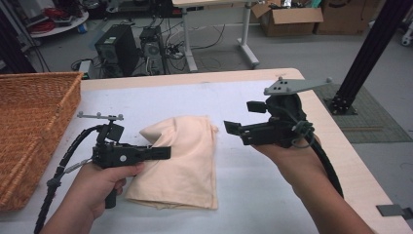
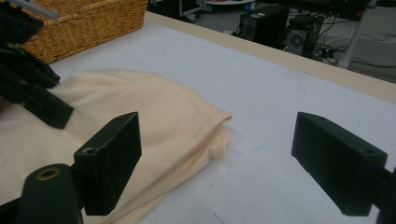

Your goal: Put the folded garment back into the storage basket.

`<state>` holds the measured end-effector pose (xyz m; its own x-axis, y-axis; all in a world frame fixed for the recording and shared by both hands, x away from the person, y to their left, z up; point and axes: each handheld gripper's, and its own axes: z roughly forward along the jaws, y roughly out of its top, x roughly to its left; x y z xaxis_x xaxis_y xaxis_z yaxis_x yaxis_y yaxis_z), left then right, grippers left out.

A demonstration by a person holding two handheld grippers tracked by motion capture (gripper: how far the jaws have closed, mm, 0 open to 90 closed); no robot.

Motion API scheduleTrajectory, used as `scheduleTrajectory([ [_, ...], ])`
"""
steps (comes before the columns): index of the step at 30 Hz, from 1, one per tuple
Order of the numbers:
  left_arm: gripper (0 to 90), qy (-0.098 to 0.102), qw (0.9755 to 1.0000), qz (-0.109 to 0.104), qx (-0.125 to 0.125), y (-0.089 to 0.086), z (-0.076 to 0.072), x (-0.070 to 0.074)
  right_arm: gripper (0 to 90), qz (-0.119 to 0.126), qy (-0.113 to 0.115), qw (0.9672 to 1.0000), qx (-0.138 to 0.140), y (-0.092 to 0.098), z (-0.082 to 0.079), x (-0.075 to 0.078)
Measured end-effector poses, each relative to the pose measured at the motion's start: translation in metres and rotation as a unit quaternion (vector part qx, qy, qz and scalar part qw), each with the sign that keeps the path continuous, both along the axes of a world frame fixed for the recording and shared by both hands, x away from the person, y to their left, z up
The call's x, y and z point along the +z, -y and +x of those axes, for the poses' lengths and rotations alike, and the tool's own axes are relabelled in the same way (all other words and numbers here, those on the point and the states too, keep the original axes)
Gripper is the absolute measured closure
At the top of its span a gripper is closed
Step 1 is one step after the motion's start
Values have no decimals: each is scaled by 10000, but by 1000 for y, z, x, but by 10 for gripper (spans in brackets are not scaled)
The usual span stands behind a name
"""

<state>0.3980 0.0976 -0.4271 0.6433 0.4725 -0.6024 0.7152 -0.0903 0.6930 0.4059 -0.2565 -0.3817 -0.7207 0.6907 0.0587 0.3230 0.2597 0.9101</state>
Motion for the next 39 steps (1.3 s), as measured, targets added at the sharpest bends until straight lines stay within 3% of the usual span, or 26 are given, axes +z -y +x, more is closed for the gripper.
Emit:
scheduleTrajectory([
  [5,747,135,9994,-280,-120,-14,-7,23,153,68,-6,9999,88,-1,-3,2],
  [14,748,542,9976,-430,14,-52,-17,66,153,114,14,9997,229,-2,-7,3],
  [25,748,1027,9925,-491,438,-122,-34,118,153,60,-11,9997,236,-5,-11,4],
  [32,748,1172,9895,-479,700,-167,-44,139,153,-2,-43,9998,190,-6,-11,4],
  [39,748,1304,9836,-505,1144,-217,-59,153,153,-77,-78,9998,169,-9,-12,2],
])
